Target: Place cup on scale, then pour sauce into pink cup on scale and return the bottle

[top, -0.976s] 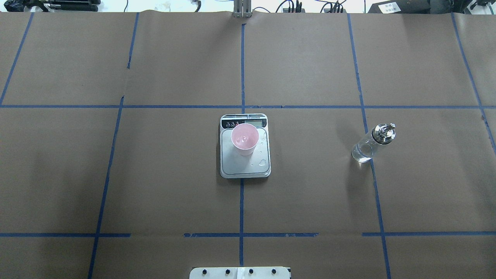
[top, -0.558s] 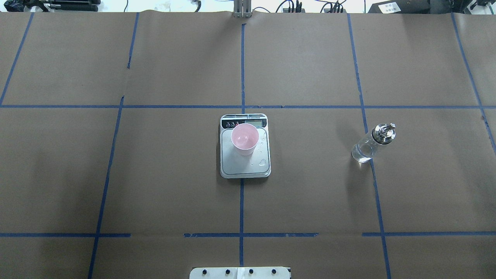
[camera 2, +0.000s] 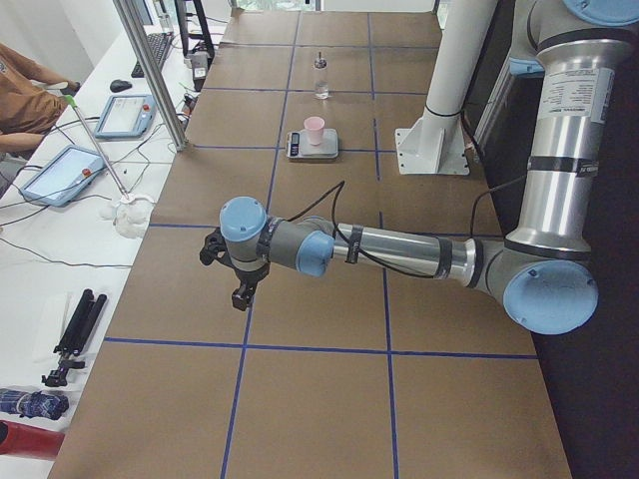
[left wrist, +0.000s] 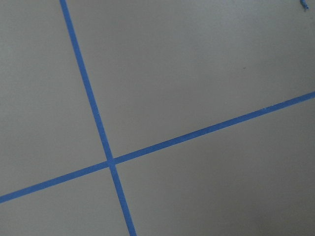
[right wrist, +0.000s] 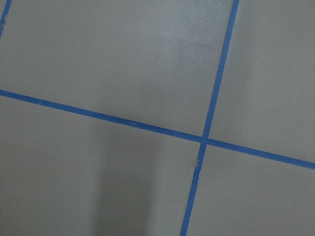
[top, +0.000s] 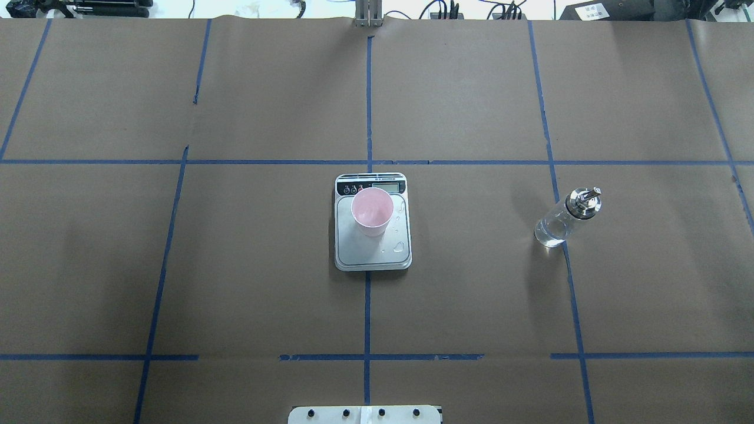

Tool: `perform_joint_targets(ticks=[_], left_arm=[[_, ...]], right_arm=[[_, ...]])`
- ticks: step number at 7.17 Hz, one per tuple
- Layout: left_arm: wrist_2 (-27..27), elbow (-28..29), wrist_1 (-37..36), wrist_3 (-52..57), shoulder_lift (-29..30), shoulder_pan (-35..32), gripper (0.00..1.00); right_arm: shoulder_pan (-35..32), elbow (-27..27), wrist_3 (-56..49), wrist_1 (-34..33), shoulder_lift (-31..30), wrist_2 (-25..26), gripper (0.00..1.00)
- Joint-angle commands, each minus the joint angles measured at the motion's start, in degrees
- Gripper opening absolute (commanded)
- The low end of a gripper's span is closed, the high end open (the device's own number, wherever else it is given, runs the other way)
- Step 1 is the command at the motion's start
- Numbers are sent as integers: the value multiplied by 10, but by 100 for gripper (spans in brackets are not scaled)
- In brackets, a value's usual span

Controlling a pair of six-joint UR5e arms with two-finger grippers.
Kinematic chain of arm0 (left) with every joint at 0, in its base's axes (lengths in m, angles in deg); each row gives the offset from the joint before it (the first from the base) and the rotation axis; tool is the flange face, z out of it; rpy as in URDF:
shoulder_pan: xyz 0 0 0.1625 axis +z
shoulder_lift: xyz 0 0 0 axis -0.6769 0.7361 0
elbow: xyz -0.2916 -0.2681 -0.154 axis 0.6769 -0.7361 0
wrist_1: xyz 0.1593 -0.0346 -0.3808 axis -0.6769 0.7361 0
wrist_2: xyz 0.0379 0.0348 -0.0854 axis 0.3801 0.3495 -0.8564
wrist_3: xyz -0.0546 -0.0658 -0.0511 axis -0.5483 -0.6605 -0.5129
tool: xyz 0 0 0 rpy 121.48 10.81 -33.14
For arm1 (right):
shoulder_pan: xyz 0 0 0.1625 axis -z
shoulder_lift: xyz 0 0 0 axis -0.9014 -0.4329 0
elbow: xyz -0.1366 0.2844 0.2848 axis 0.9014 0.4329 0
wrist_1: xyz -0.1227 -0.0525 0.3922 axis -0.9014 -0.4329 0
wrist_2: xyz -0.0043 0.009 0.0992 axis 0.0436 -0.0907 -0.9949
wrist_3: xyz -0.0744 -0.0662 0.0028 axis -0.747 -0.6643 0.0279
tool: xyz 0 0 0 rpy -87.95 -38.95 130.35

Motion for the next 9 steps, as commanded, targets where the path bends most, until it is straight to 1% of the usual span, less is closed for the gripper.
perform_joint_targets(ticks=[1, 9], left_arm=[[-2, 2, 0, -1, 3, 2, 100], [-3, 0, 0, 0, 1, 2, 100]], right_arm=[[0, -9, 0, 2, -17, 0, 100], [8, -9, -7, 2, -39, -4, 100]])
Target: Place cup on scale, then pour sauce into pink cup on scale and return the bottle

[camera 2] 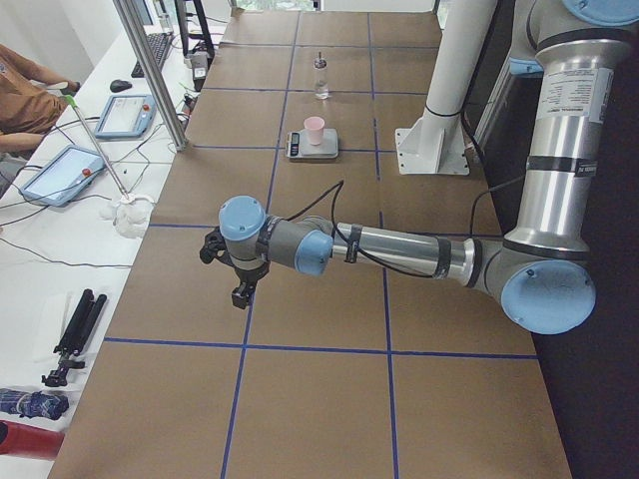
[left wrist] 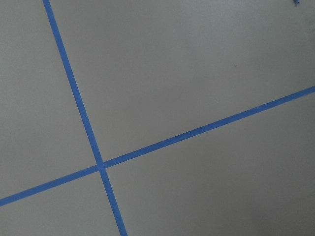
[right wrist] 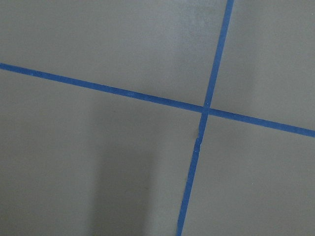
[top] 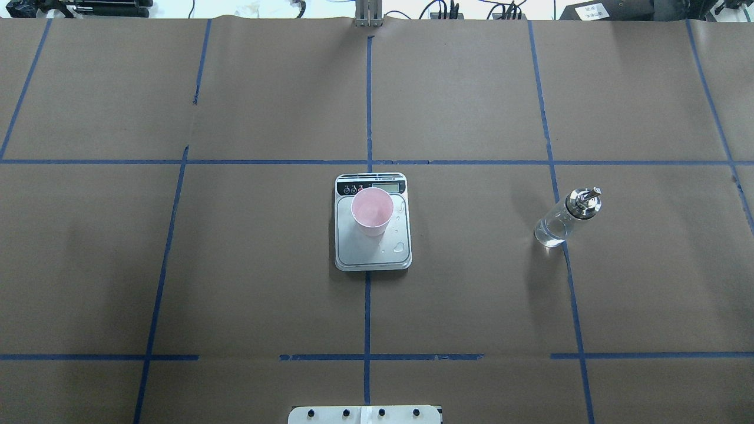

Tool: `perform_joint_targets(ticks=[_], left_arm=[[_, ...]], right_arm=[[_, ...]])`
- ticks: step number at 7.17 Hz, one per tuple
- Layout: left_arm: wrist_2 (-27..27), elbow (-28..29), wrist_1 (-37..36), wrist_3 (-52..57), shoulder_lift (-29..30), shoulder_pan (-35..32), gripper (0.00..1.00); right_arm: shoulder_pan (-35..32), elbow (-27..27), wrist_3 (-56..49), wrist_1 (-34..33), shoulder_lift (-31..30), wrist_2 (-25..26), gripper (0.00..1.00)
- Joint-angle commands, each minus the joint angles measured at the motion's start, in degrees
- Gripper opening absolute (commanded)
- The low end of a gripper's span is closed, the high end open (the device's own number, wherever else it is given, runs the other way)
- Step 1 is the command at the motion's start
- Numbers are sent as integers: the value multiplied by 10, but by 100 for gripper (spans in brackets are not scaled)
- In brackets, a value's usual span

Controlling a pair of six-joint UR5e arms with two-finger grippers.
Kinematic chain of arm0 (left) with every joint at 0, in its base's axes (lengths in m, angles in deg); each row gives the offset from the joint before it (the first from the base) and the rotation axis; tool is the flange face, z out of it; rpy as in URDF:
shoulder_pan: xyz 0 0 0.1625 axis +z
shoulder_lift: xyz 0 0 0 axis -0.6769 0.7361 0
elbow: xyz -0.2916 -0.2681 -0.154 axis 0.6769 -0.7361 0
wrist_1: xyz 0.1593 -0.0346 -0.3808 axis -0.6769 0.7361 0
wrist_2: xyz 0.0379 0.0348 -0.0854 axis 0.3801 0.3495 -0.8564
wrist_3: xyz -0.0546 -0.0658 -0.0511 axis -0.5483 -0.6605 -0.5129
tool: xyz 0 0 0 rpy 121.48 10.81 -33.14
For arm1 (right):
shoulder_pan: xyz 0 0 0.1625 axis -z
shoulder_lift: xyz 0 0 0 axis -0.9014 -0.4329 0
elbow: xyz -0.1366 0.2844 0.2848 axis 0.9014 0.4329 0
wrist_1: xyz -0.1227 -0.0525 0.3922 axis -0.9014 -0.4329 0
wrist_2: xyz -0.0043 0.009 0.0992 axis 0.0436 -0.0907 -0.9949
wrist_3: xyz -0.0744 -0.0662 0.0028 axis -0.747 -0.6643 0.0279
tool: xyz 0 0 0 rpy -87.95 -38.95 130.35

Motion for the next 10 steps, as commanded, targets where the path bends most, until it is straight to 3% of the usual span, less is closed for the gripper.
perform_joint_targets(ticks=[1, 8, 9, 10], left_arm=[[-1, -1, 0, 0, -3, 0, 100], [6, -22, -2, 7, -31, -3, 100], [20, -22, -2, 7, -41, -2, 100], [74, -18, -9, 7, -36, -4, 100]], right_arm=[[1, 0, 1, 1, -2, 0, 100], [3, -27, 3, -2, -12, -5, 100], [11, -33, 2, -3, -18, 4, 100], [19, -33, 6, -3, -17, 5, 100]])
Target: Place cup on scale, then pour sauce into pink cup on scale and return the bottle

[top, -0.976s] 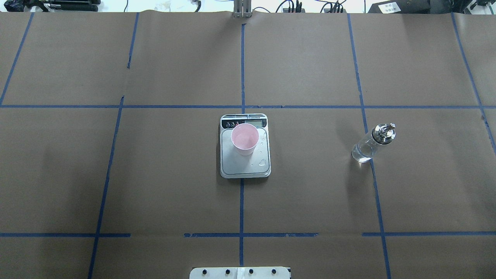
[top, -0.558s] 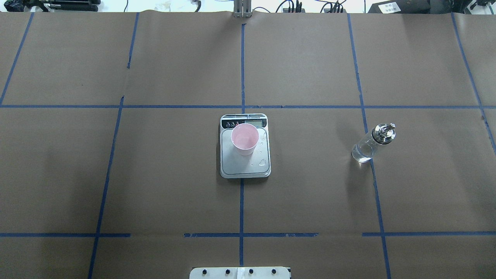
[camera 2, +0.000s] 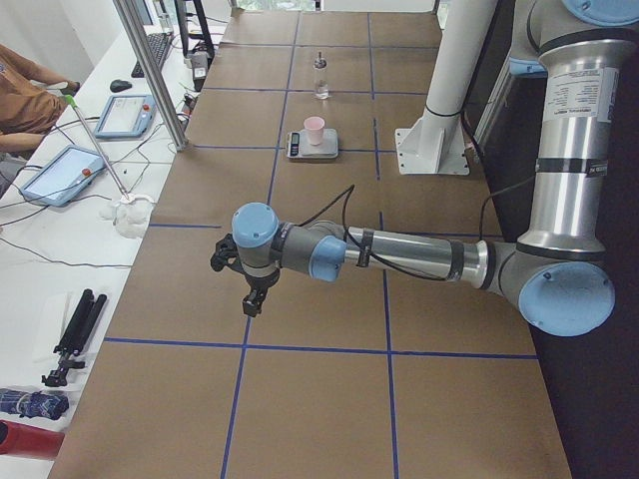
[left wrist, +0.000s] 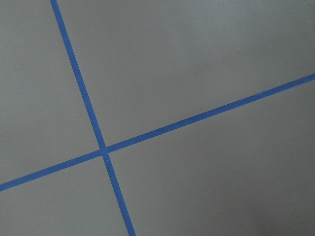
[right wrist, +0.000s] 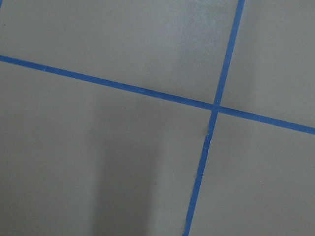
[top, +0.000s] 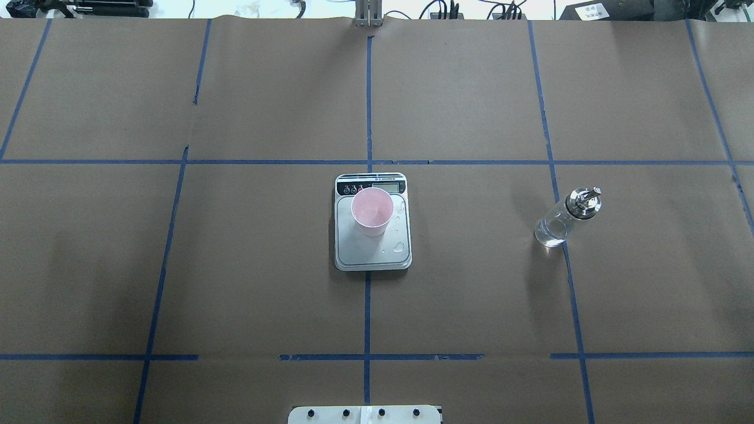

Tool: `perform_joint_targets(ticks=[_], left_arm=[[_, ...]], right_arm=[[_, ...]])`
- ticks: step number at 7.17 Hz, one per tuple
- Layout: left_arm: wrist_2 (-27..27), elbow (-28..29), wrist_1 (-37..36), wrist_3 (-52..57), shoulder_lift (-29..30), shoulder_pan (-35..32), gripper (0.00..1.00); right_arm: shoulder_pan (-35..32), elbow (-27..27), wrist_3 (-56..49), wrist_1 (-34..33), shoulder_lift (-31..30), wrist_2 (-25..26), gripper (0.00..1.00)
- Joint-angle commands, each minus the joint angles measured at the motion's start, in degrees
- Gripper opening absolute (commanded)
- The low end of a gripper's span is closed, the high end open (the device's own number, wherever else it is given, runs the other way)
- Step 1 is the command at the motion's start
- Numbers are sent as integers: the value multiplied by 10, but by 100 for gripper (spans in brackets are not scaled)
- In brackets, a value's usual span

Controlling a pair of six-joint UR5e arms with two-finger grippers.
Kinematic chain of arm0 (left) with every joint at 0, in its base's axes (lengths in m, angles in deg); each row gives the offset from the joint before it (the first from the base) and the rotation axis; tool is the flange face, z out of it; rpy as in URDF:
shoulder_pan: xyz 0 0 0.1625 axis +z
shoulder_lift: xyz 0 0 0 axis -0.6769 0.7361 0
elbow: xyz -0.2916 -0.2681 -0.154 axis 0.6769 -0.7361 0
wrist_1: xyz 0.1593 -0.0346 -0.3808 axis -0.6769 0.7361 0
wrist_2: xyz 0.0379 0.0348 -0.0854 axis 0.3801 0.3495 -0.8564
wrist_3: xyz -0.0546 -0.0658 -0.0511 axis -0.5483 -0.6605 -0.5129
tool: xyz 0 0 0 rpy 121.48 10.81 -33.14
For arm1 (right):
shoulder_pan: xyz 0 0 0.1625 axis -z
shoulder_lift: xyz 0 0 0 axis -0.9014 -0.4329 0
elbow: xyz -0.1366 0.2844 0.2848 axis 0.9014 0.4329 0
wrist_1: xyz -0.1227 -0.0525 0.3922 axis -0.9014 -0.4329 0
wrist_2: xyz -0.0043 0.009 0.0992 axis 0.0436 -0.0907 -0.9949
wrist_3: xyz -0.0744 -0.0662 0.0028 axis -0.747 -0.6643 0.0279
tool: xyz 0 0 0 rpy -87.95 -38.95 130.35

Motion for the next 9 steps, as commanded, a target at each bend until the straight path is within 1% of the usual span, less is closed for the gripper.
perform_joint_targets(ticks=[1, 2, 3, 4, 5, 7, 8, 9], left_arm=[[42, 0, -56, 0, 4, -1, 100], [40, -4, -130, 0, 14, -1, 100], [13, -7, -156, 0, 9, -4, 100], [-28, 0, -155, 0, 6, -4, 100], [-39, 16, -148, -1, 8, -4, 100], [-41, 0, -131, 1, 21, -5, 100], [-51, 17, -89, -2, 18, -4, 100], [-44, 15, -71, -4, 14, -4, 100]], right_arm=[[25, -3, 5, -1, 0, 27, 100], [34, -3, 8, -2, 1, 39, 100], [36, -1, 11, -6, 2, 41, 100], [37, -1, 13, -6, 2, 40, 100], [37, -1, 12, -6, 2, 40, 100], [37, -2, 13, -6, 1, 36, 100], [36, -8, 13, -6, -1, 32, 100], [36, -8, 13, -6, 0, 31, 100]])
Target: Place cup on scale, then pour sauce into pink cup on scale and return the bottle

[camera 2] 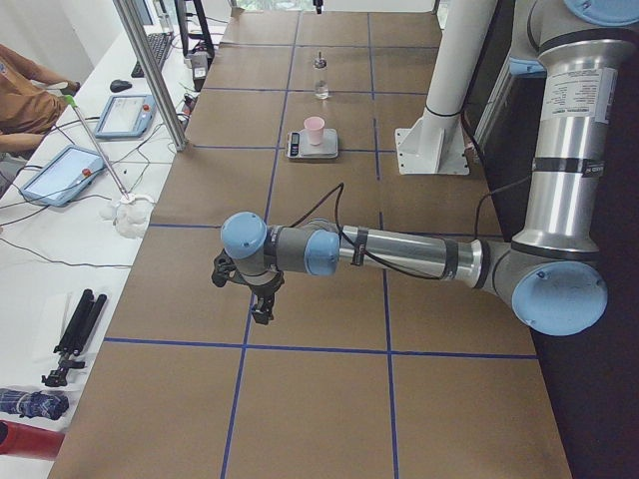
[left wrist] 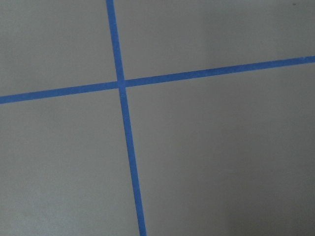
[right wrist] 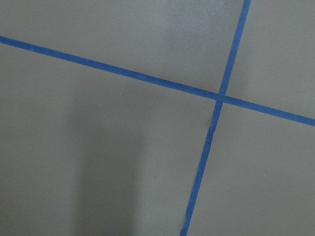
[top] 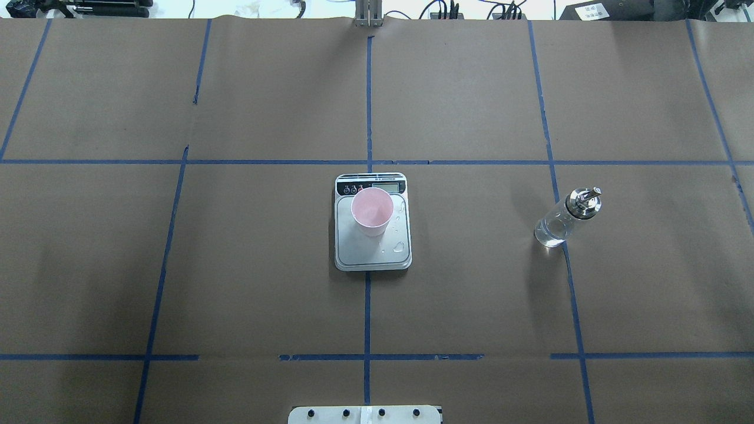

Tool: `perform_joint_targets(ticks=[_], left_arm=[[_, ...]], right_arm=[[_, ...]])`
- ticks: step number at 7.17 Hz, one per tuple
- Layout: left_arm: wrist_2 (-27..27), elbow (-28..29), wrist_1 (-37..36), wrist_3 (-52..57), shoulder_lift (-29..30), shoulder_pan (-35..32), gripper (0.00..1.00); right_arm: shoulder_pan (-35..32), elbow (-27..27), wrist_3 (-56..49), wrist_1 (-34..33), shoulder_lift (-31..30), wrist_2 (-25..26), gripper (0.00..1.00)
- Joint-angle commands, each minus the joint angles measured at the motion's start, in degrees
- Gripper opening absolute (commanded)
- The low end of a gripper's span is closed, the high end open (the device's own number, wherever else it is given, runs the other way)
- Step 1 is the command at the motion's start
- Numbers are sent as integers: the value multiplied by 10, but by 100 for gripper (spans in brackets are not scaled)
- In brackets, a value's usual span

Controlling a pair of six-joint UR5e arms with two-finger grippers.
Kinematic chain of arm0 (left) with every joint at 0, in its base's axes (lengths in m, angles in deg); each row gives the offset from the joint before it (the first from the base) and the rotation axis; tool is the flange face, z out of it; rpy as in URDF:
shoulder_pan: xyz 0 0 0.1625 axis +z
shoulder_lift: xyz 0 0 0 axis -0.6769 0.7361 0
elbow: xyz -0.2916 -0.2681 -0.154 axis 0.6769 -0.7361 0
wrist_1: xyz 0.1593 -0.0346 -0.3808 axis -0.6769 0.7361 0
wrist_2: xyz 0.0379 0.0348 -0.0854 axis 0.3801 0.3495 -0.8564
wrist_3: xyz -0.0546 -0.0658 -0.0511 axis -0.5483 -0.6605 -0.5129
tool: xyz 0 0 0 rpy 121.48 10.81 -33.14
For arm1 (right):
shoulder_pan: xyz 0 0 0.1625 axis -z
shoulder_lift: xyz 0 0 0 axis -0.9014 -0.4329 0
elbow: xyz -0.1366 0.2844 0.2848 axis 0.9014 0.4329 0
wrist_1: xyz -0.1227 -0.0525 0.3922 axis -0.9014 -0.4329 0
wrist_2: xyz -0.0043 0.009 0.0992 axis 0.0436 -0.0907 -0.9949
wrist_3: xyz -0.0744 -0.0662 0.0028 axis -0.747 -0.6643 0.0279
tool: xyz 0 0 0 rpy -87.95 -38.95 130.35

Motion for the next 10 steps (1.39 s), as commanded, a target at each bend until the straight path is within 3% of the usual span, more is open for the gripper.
perform_joint_targets(ticks=[1, 7, 10], left_arm=[[4, 17, 26, -3, 8, 3, 100], [4, 44, 33, -1, 3, 0, 100], [4, 69, 37, -3, 3, -31, 100]], right_arm=[[0, -3, 0, 1, -1, -7, 100], [0, -15, 1, 0, -15, -19, 100], [4, 36, 1, -1, 6, 35, 100]])
